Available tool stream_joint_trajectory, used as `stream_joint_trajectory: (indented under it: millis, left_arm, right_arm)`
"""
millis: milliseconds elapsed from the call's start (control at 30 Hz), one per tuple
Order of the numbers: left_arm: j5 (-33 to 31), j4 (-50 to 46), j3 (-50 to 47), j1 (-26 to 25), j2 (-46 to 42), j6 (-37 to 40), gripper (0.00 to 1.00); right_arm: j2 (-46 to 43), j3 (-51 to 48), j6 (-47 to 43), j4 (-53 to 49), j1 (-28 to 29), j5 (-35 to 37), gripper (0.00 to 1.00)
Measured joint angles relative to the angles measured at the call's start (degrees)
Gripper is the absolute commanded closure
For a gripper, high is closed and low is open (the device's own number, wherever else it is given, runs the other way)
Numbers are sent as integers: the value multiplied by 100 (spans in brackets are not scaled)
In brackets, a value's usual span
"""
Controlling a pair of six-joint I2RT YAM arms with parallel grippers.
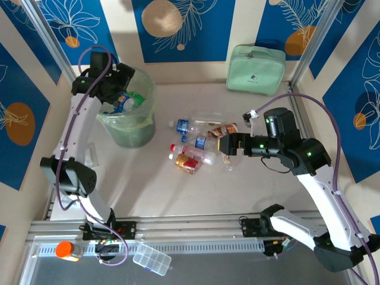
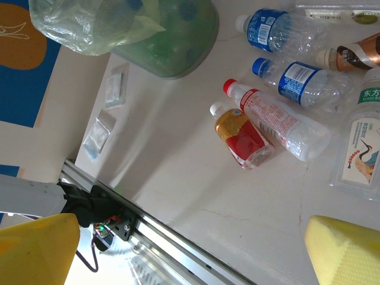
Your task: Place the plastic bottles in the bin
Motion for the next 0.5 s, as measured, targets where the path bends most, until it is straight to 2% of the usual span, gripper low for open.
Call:
stream_joint_trajectory:
  millis: [333,500]
  left_arm:
    - [-48,-146,-42,-205,-1025,551,0]
    - [-160,-310,-94,-476,-1421,1161,2]
  right_arm:
    - [-111,0,66,9,0,0,2]
    - [-79,0,120,28,0,-7,3]
